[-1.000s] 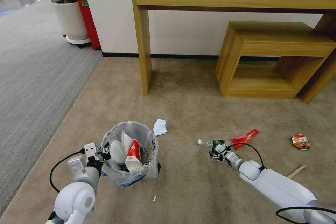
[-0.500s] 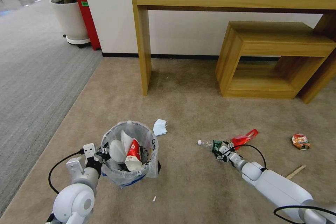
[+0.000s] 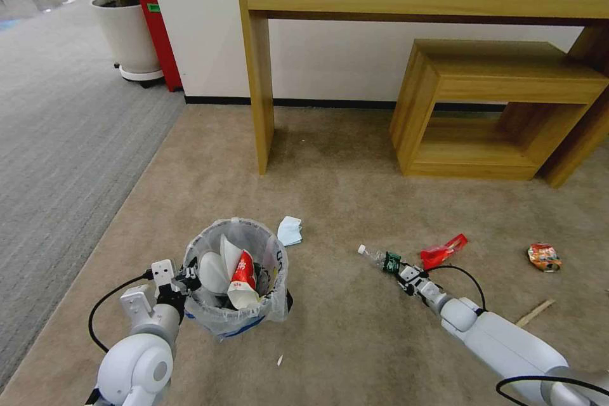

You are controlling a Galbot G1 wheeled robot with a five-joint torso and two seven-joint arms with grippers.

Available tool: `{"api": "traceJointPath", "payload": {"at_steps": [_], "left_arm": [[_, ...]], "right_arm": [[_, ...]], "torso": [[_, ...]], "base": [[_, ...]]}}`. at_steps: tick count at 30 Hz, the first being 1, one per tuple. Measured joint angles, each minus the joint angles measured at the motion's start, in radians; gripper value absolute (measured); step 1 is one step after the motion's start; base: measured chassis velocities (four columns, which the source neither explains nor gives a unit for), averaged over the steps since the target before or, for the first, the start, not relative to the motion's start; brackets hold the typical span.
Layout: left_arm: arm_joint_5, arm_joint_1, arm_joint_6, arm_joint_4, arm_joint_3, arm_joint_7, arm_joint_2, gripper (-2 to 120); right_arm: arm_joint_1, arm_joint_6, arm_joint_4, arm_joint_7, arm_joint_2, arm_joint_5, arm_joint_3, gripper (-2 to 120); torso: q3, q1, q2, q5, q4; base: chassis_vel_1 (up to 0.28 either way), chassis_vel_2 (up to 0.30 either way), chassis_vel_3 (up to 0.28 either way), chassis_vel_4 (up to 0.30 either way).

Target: Pick up the trash bin and place the garbage on the floor into it.

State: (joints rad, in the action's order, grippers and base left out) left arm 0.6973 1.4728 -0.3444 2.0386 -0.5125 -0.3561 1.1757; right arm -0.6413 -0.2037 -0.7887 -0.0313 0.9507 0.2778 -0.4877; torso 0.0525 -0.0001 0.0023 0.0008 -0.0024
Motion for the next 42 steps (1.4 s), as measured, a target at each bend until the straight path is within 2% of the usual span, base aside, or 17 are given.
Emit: {"api": "traceJointPath", "payload": {"at_steps": [6, 8, 10, 17, 18, 21, 26, 30, 31, 34, 35, 38, 42], "left_arm": [[-0.002, -0.011, 0.002, -0.03, 0.001, 0.0, -0.006, 2], [-0.003, -0.019, 0.003, -0.047, 0.001, 0.0, -0.01, 2], [-0.003, -0.022, 0.003, -0.052, 0.001, 0.0, -0.01, 2], [-0.01, -0.039, 0.004, -0.083, 0.011, 0.0, -0.013, 2], [-0.01, -0.039, 0.004, -0.083, 0.011, 0.0, -0.013, 2], [-0.011, -0.045, 0.004, -0.088, 0.017, -0.001, -0.013, 2], [-0.011, -0.048, 0.003, -0.088, 0.02, -0.002, -0.014, 2], [-0.008, -0.054, -0.006, -0.081, 0.026, -0.007, -0.016, 2], [-0.008, -0.054, -0.006, -0.081, 0.026, -0.007, -0.016, 2], [0.008, -0.058, -0.017, -0.07, 0.025, -0.015, -0.023, 2], [0.008, -0.058, -0.017, -0.07, 0.025, -0.015, -0.023, 2], [0.03, -0.066, -0.027, -0.058, 0.023, -0.024, -0.03, 2], [0.059, -0.075, -0.041, -0.039, 0.02, -0.038, -0.039, 2]], "right_arm": [[-0.029, -0.026, -0.094, 0.01, -0.035, 0.051, 0.031, 8], [-0.055, -0.036, -0.185, 0.015, -0.067, 0.104, 0.063, 3], [-0.062, -0.038, -0.21, 0.016, -0.076, 0.116, 0.072, 0], [-0.117, -0.092, -0.477, 0.05, -0.171, 0.209, 0.145, 0], [-0.117, -0.092, -0.477, 0.05, -0.171, 0.209, 0.145, 0], [-0.109, -0.152, -0.603, 0.121, -0.21, 0.251, 0.154, 0], [-0.088, -0.185, -0.676, 0.164, -0.232, 0.284, 0.147, 0], [-0.009, -0.272, -0.793, 0.248, -0.224, 0.353, 0.056, 0], [-0.009, -0.272, -0.793, 0.248, -0.224, 0.353, 0.056, 0], [0.044, -0.29, -0.834, 0.272, -0.199, 0.392, -0.043, 0], [0.044, -0.29, -0.834, 0.272, -0.199, 0.392, -0.043, 0], [0.085, -0.291, -0.861, 0.281, -0.17, 0.425, -0.14, 0], [0.127, -0.284, -0.871, 0.283, -0.133, 0.448, -0.219, 0]], "torso": [[0.0, 0.0, 0.0, 0.0007, 0.0002], [0.0, 0.0, 0.0, 0.0004, 0.0001], [0.0, 0.0, 0.0, 0.0004, 0.0001], [0.0, 0.0, 0.0, -0.0001, -0.0001], [0.0, 0.0, 0.0, -0.0001, -0.0001], [0.0, 0.0, 0.0, 0.0002, 0.0001], [0.0, 0.0, 0.0, -0.0002, 0.0], [0.0, 0.0, 0.0, -0.0003, 0.0], [0.0, 0.0, 0.0, -0.0003, 0.0], [0.0, 0.0, 0.0, -0.0003, 0.0], [0.0, 0.0, 0.0, -0.0003, 0.0], [0.0, 0.0, 0.0, -0.0002, -0.0001], [0.0, 0.0, 0.0, -0.0002, -0.0001]], "base": [[0.0, 0.0, 0.0, 0.0], [0.0, 0.0, 0.0, 0.0], [0.0, 0.0, 0.0, 0.0], [0.0, 0.0, 0.0, 0.0], [0.0, 0.0, 0.0, 0.0], [0.0, 0.0, 0.0, 0.0], [0.0, 0.0, 0.0, 0.0], [0.0, 0.0, 0.0, 0.0], [0.0, 0.0, 0.0, 0.0], [0.0, 0.0, 0.0, 0.0], [0.0, 0.0, 0.0, 0.0], [0.0, 0.0, 0.0, 0.0], [0.0, 0.0, 0.0, 0.0]]}}
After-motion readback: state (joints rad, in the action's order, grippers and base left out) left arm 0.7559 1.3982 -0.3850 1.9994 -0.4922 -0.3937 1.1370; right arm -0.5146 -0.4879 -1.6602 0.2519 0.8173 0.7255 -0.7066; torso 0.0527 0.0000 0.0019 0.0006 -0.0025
